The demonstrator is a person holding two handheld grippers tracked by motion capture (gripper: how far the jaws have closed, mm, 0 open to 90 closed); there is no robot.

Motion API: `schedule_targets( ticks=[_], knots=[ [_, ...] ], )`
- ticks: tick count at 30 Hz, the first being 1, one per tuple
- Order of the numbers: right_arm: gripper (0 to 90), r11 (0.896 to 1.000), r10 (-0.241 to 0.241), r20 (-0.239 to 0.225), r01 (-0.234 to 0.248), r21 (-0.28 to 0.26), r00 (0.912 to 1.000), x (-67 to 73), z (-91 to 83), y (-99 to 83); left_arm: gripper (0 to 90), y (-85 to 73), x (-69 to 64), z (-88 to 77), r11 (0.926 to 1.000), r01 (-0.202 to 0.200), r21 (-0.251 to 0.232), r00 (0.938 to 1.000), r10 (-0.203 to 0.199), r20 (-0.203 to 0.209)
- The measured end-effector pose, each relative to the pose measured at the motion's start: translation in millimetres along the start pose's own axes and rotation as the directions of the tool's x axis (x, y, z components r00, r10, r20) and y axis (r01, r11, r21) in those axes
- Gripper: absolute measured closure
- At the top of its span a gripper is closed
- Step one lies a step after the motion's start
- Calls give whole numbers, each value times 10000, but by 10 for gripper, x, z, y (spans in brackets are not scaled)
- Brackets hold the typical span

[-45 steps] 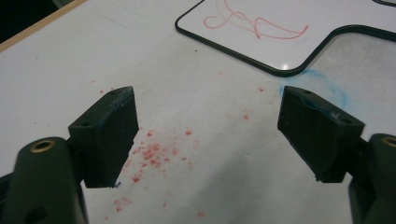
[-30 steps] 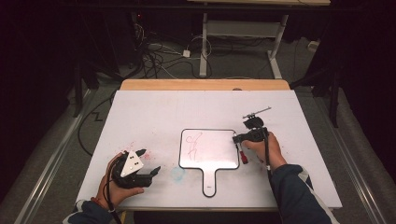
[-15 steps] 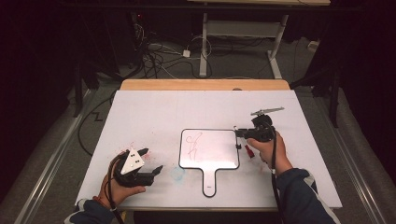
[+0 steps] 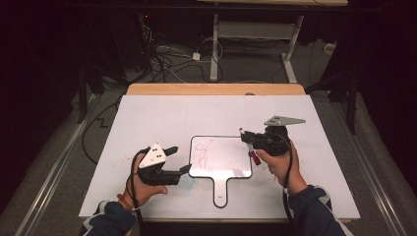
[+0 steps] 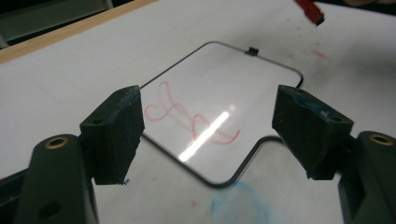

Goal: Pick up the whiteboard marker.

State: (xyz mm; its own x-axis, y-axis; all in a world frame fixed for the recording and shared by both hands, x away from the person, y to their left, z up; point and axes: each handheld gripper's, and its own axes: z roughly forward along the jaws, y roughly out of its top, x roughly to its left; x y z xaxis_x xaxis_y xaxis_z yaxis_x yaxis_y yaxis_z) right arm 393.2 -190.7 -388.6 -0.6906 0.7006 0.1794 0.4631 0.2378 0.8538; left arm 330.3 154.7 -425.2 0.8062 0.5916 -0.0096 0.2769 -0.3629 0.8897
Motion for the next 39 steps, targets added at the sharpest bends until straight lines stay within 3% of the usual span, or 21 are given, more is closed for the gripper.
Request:
schedule_targets(
  ticks=[3,4,5,6,10,11,12,16,18,20,22,26,30,33,39],
  knots=[
    [814,9978,-577,-238,569,-352,9980,167,23,11,253,112,-59,116,9998,59,-176,9995,-53,307],
    [814,9978,-577,-238,569,-352,9980,167,23,11,253,143,-78,159,9996,113,-245,9988,-101,482],
    [814,9935,-978,-199,965,-602,9950,255,39,1,259,204,-121,261,9994,184,-282,9971,-163,744],
    [814,9922,-1045,-186,1030,-701,9943,295,51,-9,261,204,-121,261,9994,184,-282,9971,-163,744],
    [814,9893,-1093,-422,1046,-1018,9931,406,114,-44,282,347,-231,497,9981,420,-454,9891,-351,1433],
    [814,9890,-1082,-528,1021,-1073,9927,429,124,-53,292,364,-303,563,9891,1207,-843,9813,-1061,1606],
    [814,9873,-1108,-560,1034,-1203,9923,449,133,-62,301,380,-319,599,9873,1360,-818,9784,-1209,1677],
    [814,9832,-1006,-340,942,-1564,9943,498,142,-91,320,418,-336,711,9868,1482,-651,9720,-1332,1936],
    [814,9811,-940,-395,858,-1735,9948,504,145,-108,335,433,-351,759,9882,1380,-665,9687,-1206,2170],
    [814,9812,-869,-413,783,-1766,9954,515,155,-119,377,443,-374,805,9898,1297,-583,9689,-1140,2198],
    [814,9803,-848,-439,754,-1826,9954,532,156,-132,422,439,-383,841,9894,1345,-541,9644,-1181,2366],
    [813,9776,-961,-540,840,-1928,9939,556,149,-141,512,421,-399,892,9887,1422,-474,9651,-1279,2286],
    [814,9754,-1084,-487,968,-1982,9929,580,138,-145,627,402,-379,871,9927,1163,-335,9673,-1055,2305],
    [813,9745,-1144,-475,1028,-1995,9923,571,118,-147,684,394,-349,839,9923,1138,-484,9697,-1003,2226],
    [813,9723,-1225,-463,1106,-2061,9914,580,91,-149,768,397,-294,782,9967,711,-381,9827,-634,1742]
  ],
)
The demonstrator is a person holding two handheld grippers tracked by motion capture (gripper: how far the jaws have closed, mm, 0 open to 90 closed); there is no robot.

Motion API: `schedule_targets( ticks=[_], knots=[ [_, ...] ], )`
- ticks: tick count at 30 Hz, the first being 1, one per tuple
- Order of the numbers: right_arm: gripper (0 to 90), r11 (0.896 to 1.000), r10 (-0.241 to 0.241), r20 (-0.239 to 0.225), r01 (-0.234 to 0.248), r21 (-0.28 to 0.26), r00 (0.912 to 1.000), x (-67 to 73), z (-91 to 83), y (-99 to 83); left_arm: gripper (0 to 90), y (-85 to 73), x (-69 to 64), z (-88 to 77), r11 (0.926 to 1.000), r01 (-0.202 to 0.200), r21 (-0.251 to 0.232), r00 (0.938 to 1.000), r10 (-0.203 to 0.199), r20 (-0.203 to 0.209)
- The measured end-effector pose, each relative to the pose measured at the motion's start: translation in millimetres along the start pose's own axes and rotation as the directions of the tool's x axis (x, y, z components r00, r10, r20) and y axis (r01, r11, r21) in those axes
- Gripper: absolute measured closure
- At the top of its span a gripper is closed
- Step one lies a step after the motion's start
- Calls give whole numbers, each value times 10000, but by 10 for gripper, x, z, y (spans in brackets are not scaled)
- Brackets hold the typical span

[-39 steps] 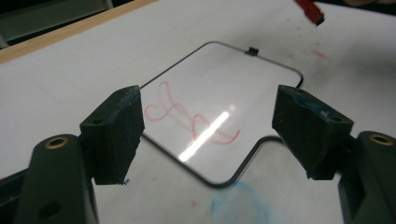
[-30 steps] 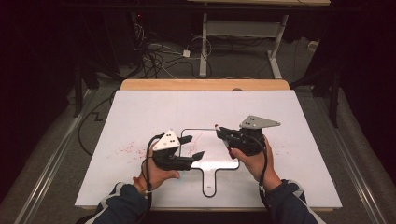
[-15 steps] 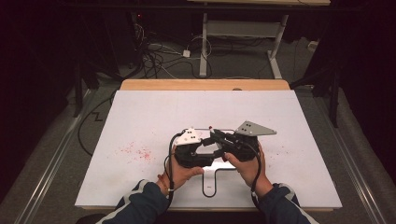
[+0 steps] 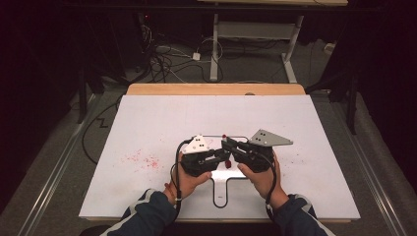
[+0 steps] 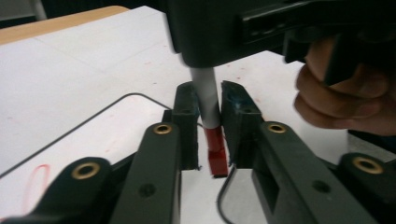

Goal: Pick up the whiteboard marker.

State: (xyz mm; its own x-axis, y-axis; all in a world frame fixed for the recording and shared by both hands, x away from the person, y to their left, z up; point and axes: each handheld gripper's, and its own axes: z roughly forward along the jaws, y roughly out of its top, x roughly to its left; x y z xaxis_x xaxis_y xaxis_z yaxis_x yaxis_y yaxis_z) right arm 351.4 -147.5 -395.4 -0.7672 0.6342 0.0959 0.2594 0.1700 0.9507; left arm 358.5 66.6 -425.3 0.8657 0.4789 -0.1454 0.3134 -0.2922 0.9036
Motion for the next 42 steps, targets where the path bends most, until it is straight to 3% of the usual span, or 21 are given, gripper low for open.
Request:
schedule_targets(
  ticks=[5,13,16,19,21,24,25,26,27,29,31,35,42],
  knots=[
    [812,9998,-160,-46,161,128,9999,21,-9,-2,783,18,7,-32,9969,-664,434,9973,676,-282],
    [810,9985,-317,-15,317,447,9995,45,51,-41,783,-12,36,-17,9906,-1069,857,9928,1110,-446],
    [801,9976,-299,-83,303,624,9995,40,84,-61,784,-44,71,-12,9846,-1345,1117,9890,1404,-465],
    [704,9960,-259,-130,269,858,9996,48,125,-79,784,-63,91,-8,9829,-1394,1204,9876,1468,-552],
    [687,9951,-257,-43,260,952,9997,52,140,-86,785,-86,116,-11,9810,-1466,1273,9862,1550,-587],
    [557,9948,-141,-22,143,1004,9999,37,118,-85,785,-144,175,-38,9816,-1436,1256,9880,1494,-383],
    [557,9948,-141,-22,143,1004,9999,37,118,-85,785,-165,192,-47,9799,-1527,1282,9867,1585,-363],
    [492,9945,-122,8,120,1038,9999,11,65,-78,785,-187,213,-57,9793,-1582,1263,9865,1622,-215],
    [473,9943,-133,34,129,1062,9999,-4,26,-80,785,-237,262,-65,9784,-1655,1242,9862,1645,185],
    [449,9927,-356,-1,354,1150,9994,-46,-63,-100,785,-289,307,-61,9766,-1624,1411,9866,1587,376],
    [432,9881,-626,247,585,1424,9977,-84,-167,-139,785,-332,333,-59,9731,-1646,1612,9863,1604,391],
    [409,9821,-905,799,756,1725,9927,-174,-405,-240,785,-359,371,-87,9767,-1477,1559,9887,1421,470],
    [384,9836,-700,1504,431,1750,9861,-303,-748,-370,785,-390,350,-139,9714,-1740,1618,9839,1648,688]
  ],
)
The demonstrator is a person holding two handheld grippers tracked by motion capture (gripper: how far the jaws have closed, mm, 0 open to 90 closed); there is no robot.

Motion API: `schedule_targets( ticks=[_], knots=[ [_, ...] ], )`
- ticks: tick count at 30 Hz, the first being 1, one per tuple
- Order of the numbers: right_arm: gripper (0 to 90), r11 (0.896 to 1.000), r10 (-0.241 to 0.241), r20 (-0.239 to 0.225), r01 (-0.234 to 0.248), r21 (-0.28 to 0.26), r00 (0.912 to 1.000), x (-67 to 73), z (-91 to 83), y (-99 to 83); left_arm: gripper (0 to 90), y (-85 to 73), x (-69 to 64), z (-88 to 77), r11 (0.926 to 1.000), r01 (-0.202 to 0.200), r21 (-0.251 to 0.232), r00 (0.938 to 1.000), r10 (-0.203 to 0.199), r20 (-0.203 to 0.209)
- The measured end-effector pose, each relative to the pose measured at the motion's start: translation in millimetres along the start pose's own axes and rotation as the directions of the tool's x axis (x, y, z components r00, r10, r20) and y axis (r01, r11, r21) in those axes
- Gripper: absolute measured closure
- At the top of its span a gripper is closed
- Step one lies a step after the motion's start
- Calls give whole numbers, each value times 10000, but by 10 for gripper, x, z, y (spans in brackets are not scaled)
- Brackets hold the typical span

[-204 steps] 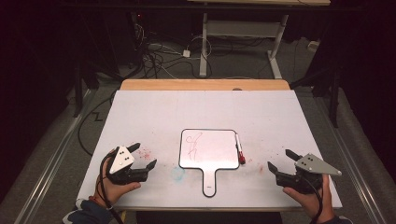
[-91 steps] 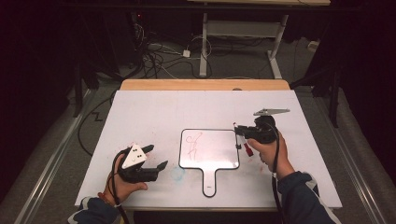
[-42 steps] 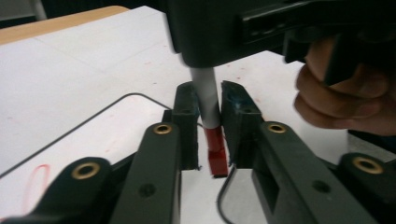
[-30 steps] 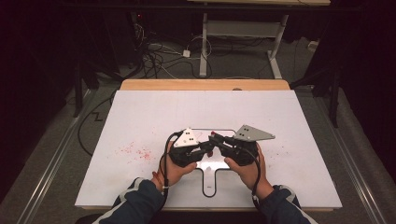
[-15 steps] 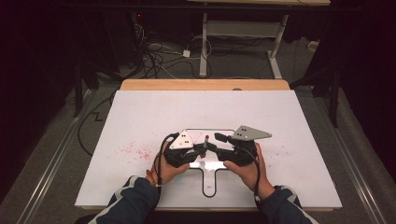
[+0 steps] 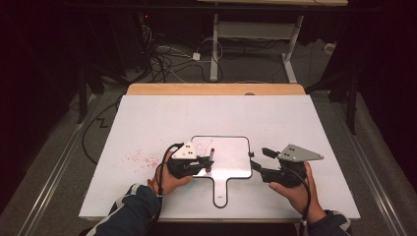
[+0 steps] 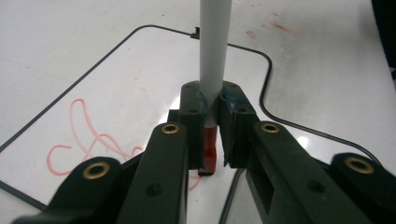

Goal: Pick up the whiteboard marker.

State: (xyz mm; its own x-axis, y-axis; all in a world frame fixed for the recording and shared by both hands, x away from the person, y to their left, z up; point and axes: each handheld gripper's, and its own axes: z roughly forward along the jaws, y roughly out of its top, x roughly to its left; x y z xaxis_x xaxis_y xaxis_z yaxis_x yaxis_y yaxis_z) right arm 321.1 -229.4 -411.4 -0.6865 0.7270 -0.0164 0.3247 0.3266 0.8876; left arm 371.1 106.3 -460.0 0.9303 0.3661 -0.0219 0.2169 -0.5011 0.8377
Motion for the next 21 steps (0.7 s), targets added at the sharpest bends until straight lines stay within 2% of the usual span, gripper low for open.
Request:
schedule_targets(
  ticks=[2,3,4,5,6,8,9,10,11,12,13,16,18,21],
  knots=[
    [382,9999,143,148,-143,-11,9998,-40,-69,-61,785,-9,6,-13,9999,-113,11,9999,113,-47],
    [379,9997,201,357,-205,107,9992,-67,-114,-117,786,-11,19,-18,9998,-180,40,9996,181,-226],
    [374,9996,190,473,-199,183,9987,-74,-130,-141,786,-25,87,-34,10000,-54,-4,9987,54,-510],
    [373,9996,106,592,-121,246,9982,-82,-145,-159,786,-25,87,-34,10000,-54,-4,9987,54,-510],
    [373,9996,56,694,-76,286,9976,-92,-156,-175,786,-47,158,-46,9998,137,-124,9979,-144,-636],
    [372,9995,101,769,-124,299,9970,-103,-166,-189,786,-55,174,-48,9995,242,-188,9981,-253,-563],
    [369,9993,228,806,-252,281,9965,-123,-179,-210,786,-63,151,-47,9993,299,-242,9993,-305,-237],
    [369,9993,228,806,-252,281,9965,-123,-179,-210,786,-63,151,-47,9993,299,-242,9993,-305,-237],
    [361,9989,256,832,-289,381,9962,-123,-184,-229,786,-71,117,-44,9993,258,-279,9997,-259,-23],
    [355,9988,245,840,-279,397,9962,-120,-185,-239,786,-83,56,-36,9991,228,-345,9990,-214,384],
    [355,9986,270,836,-306,426,9961,-116,-187,-249,787,-89,39,-34,9990,233,-371,9984,-213,520],
    [351,9983,283,807,-323,482,9963,-113,-184,-269,787,-85,33,-47,9995,67,-293,9991,-55,417],
    [350,9980,287,836,-332,537,9961,-109,-176,-273,787,-104,105,-74,9993,163,-336,9998,-159,96],
    [349,9982,219,892,-268,543,9958,-98,-177,-269,786,-128,173,-93,9984,354,-442,9993,-358,-73]
  ],
)
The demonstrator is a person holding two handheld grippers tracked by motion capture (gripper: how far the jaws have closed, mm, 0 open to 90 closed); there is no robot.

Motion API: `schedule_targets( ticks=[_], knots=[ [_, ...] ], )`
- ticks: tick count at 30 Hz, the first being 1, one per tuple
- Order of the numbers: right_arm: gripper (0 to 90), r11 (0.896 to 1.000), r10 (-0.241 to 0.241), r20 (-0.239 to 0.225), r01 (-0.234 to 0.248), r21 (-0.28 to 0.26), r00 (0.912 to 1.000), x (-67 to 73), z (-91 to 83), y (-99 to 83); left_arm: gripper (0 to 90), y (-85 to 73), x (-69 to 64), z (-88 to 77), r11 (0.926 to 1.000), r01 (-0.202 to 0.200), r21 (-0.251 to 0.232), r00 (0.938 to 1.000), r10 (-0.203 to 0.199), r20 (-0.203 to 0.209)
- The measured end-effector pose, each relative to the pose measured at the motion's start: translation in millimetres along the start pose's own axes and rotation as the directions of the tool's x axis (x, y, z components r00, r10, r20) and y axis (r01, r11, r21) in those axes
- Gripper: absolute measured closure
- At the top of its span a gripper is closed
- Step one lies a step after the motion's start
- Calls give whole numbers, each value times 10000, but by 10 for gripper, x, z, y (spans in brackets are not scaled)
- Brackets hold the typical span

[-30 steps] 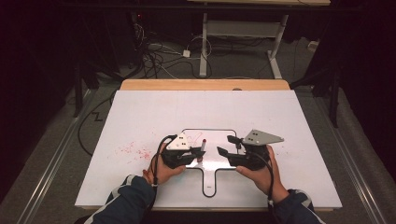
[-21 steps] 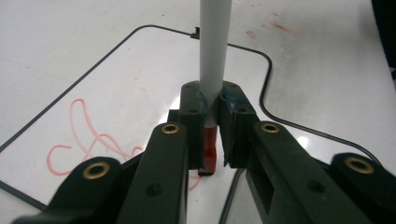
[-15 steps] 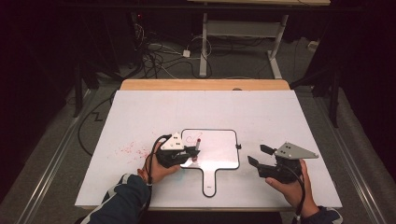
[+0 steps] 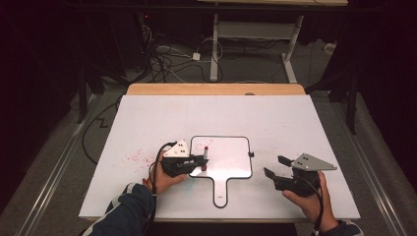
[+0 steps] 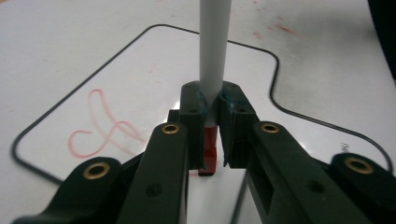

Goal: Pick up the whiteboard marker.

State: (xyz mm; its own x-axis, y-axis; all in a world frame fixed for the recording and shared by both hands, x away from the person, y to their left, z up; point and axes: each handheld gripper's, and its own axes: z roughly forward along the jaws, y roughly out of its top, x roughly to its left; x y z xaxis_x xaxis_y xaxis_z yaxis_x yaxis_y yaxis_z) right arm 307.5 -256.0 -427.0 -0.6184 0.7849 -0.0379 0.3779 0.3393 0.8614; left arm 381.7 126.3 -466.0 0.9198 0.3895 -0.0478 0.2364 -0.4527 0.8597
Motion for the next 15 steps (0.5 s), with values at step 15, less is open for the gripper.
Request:
schedule_targets(
  ticks=[15],
  knots=[
    [322,9998,-64,-66,65,197,10000,49,-20,-80,787,-32,33,-11,9998,53,-172,10000,-54,-81]
  ],
)
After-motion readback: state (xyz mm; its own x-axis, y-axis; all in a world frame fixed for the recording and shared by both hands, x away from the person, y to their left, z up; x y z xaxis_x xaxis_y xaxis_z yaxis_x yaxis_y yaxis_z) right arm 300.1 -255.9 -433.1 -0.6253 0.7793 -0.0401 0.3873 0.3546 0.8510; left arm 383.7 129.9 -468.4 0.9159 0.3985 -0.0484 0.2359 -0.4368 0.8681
